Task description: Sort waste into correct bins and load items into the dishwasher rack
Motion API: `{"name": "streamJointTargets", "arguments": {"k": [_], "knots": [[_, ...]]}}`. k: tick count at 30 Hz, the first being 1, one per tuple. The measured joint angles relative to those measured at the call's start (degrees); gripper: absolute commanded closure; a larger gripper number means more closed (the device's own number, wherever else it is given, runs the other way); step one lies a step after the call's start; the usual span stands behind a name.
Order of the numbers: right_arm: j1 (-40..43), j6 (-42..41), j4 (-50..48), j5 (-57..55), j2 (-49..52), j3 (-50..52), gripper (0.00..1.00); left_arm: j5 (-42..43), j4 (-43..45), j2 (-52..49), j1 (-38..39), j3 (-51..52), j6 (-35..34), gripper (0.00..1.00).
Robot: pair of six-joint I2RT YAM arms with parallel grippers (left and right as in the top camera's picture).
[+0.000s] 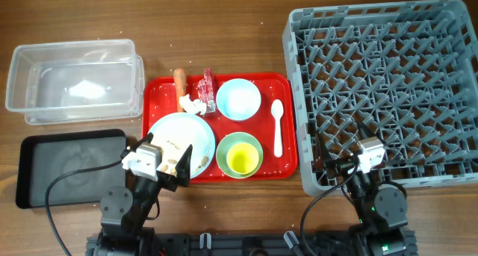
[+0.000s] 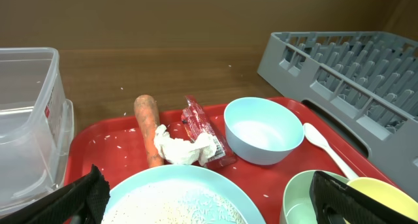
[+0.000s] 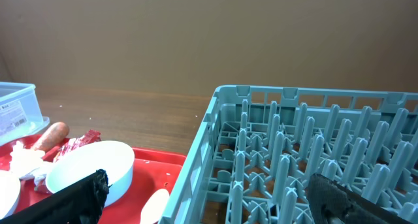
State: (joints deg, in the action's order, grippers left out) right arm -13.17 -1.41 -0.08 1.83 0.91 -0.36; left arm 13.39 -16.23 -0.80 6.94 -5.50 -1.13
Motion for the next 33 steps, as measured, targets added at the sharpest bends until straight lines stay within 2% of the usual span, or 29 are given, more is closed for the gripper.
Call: {"name": "streamJointTargets", "arguments": {"k": [21, 27, 29, 33], "knots": [[0.00, 0.00, 0.00, 0.00, 0.00, 0.00, 0.00, 0.09, 1.03, 0.00, 0.00, 0.02, 0.02, 0.00], [0.00, -2.78, -1.31, 0.52, 0.00, 0.00, 0.00, 7.69, 1.49, 0.00, 0.00, 0.04, 0.00, 0.00], [0.00, -5.60, -3.61, 1.44, 0.00, 0.00, 0.00, 9.73, 4.79, 0.00, 0.00, 0.31, -0.33, 0.00], [0.00, -12.11, -4.52, 3.76, 0.00, -0.55, 0.00, 11.82, 17.84, 0.00, 0.00, 0.07, -3.63, 0.00]]}}
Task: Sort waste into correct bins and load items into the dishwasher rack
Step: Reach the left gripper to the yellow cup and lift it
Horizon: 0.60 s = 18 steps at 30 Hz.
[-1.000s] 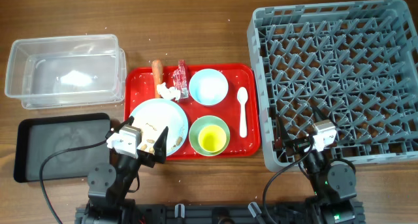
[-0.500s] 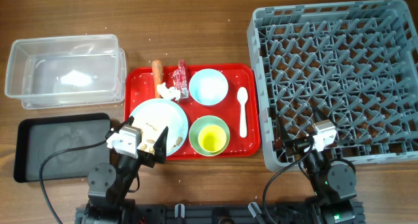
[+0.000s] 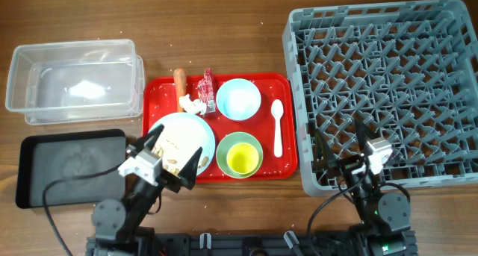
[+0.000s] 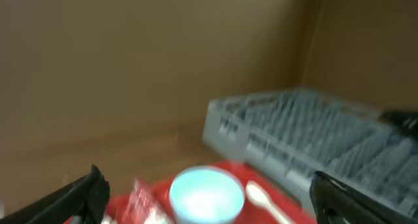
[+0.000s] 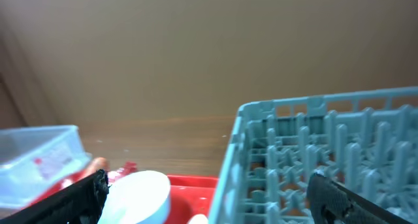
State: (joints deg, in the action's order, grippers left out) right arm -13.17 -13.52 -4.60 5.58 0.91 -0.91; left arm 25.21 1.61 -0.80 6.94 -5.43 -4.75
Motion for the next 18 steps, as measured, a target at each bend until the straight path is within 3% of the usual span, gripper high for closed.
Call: {"name": "streamJointTargets", "arguments": {"k": [4, 7, 15, 18], "knots": [[0.00, -2.73, 2.45, 2.01, 0.92, -5.68, 0.00, -1.79, 2.21, -1.81, 0.00, -2.62, -4.24, 0.00], [0.00, -3.34, 6.21, 2.78, 4.07, -13.60, 0.00, -3.17, -0.66, -8.57, 0.00, -8.96, -6.01, 0.00], [0.00, -5.01, 38.36, 3.19, 30.88, -43.04, 0.00, -2.25, -27.63, -42.03, 0.00, -39.39, -8.68, 0.00], [0.04, -5.35, 44.35, 4.09, 42.88, -51.84, 0.00, 0.24, -36.13, -53.18, 0.33, -50.01, -9.03, 0.00]]}}
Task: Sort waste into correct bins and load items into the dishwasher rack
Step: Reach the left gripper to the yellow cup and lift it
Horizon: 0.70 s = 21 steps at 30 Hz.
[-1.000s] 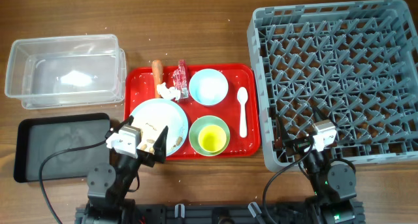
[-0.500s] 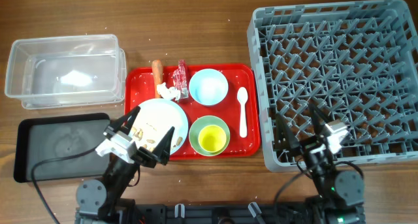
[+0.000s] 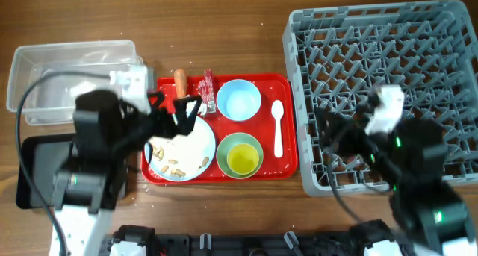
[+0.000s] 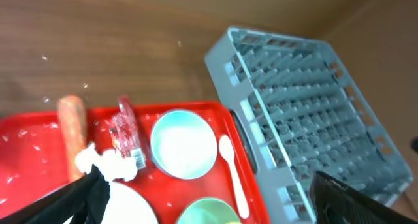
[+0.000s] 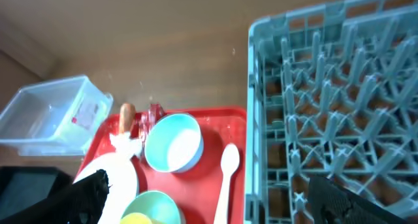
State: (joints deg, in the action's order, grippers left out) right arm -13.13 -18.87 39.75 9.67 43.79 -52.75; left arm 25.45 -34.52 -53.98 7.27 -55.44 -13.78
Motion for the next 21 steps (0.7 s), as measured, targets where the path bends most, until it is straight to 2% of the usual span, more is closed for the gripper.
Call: {"name": "streamJointTargets", "arguments": {"k": [5, 9, 11, 14, 17, 21], "knots": [[0.07, -0.22, 0.13, 5.51, 9.31, -2.71, 0.00, 7.43, -3.74, -7.06, 0.66, -3.32, -3.30, 0.03], [0.07, -0.42, 0.13, 7.54, 13.31, -2.71, 0.00, 8.24, -9.94, -11.74, 4.22, -3.41, -4.74, 0.22], [0.07, -0.42, 0.07, 7.93, 13.94, -2.71, 0.00, 6.10, -13.35, -13.07, 7.37, -3.45, -5.49, 0.28], [0.07, -1.09, 0.07, 7.78, 14.14, -2.71, 0.00, -2.40, -19.21, -16.31, 16.17, -3.56, -6.91, 0.35], [0.07, -2.69, 0.07, 6.78, 14.14, -2.71, 0.00, -10.80, -19.54, -20.39, 24.72, -3.56, -9.22, 0.42], [0.07, -4.07, 0.20, 6.40, 14.14, -2.71, 0.00, -18.60, -18.64, -25.22, 31.12, -3.56, -11.65, 0.49]]}}
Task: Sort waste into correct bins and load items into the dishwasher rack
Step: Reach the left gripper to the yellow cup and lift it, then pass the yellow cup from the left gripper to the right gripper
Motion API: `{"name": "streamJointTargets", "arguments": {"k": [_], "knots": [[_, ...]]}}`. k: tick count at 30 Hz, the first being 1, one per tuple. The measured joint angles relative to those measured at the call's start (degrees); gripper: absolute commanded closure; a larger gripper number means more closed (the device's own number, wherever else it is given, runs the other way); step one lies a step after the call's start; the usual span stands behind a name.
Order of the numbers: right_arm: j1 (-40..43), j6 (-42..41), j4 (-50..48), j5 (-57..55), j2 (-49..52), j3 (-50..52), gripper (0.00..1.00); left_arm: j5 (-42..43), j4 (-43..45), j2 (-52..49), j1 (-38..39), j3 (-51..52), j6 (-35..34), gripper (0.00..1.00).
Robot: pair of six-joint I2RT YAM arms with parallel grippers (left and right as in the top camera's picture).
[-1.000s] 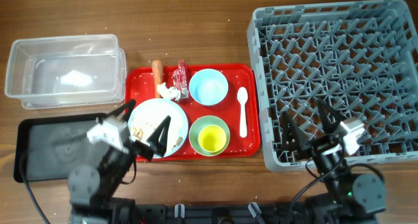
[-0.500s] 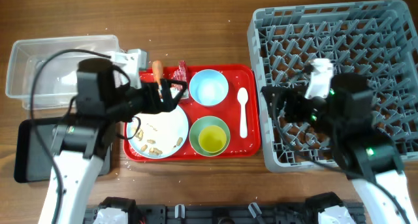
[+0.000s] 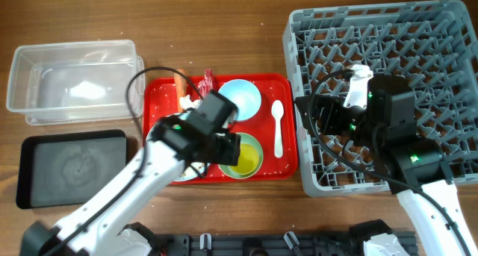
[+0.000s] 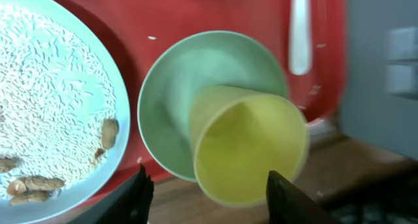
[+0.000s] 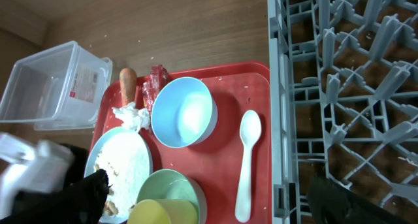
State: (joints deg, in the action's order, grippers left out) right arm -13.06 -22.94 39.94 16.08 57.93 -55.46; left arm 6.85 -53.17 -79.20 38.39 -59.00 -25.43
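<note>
On the red tray (image 3: 263, 129) a yellow cup (image 4: 251, 149) lies tilted in a green bowl (image 4: 170, 93). Beside them are a rice plate (image 4: 52, 106), a blue bowl (image 5: 186, 113) and a white spoon (image 5: 247, 159). A carrot (image 5: 128, 83), a red wrapper (image 5: 153, 87) and a crumpled tissue (image 5: 130, 114) lie at the tray's back left. My left gripper (image 4: 209, 194) hangs open just above the cup and bowl, holding nothing. My right gripper (image 5: 215, 204) is open and empty over the left edge of the grey dishwasher rack (image 3: 403, 62).
A clear plastic bin (image 3: 75, 80) stands at the back left, with a black bin (image 3: 71, 166) in front of it. The left arm covers most of the plate in the overhead view. Bare wooden table lies behind the tray.
My left arm was over the tray's left edge and is now over the plate and green bowl, its camera looking straight down on the cup. My right arm has shifted a little left over the rack.
Both arms first sat folded at the table's front edge with their grippers open. Then both wrists were tipped up, still near the front. Later both were out over the table, left by the bins, right over the rack. Now the left hangs above the cup.
</note>
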Motion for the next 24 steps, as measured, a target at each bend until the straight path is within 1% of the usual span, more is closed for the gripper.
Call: {"name": "streamJointTargets", "arguments": {"k": [2, 4, 5, 6, 7, 10, 14, 19, 20, 21, 22, 24], "knots": [[0.00, -0.22, 0.35, -0.04, 0.00, 0.00, 0.00, -2.10, 1.60, -2.89, 1.14, 0.00, -0.87, 0.59], [0.00, -0.39, 0.66, -0.04, 0.00, 0.00, 0.00, -3.61, 3.58, -6.73, 1.38, 0.00, -1.33, 0.71], [0.00, -0.44, 0.85, -0.04, 0.00, 0.00, 0.00, -4.02, 4.00, -7.98, 1.38, 0.00, -1.77, 0.78], [0.00, -0.44, 1.14, -0.07, 0.00, 0.00, 0.00, -4.22, 4.52, -9.51, 1.38, 0.00, -1.86, 0.94], [0.00, -0.44, 1.49, -0.07, 0.00, 0.00, 0.00, -4.68, 4.98, -11.28, 1.38, 0.00, -1.92, 0.96], [0.00, -0.44, 2.43, -0.07, 0.00, 0.00, 0.00, -4.87, 4.81, -12.90, 1.36, 0.00, -2.12, 0.96], [0.00, -0.44, 3.28, -0.04, 0.00, 0.00, 0.00, -4.61, 1.20, -11.54, 0.76, -1.77, -2.14, 0.96], [0.00, -0.44, 3.37, -0.07, 0.00, 0.00, 0.01, -2.21, -1.33, -3.76, -2.89, -7.21, -2.10, 0.96], [0.00, -0.44, 3.34, -0.04, 0.00, 0.00, 0.03, -0.92, -1.29, -1.66, -4.44, -8.09, -2.08, 0.96], [0.00, -0.44, 3.28, 0.00, 0.00, 0.00, 0.07, 0.74, -1.22, 0.31, -6.43, -8.61, -1.95, 0.96], [0.00, -0.59, 2.71, 0.59, 0.00, 0.00, 0.11, 3.89, -0.83, 2.08, -9.20, -8.79, -1.42, 0.96], [0.04, 0.13, 0.07, 3.48, 0.02, 0.00, 0.16, 10.71, 0.11, 4.15, -15.06, -8.81, -0.07, 0.96]]}}
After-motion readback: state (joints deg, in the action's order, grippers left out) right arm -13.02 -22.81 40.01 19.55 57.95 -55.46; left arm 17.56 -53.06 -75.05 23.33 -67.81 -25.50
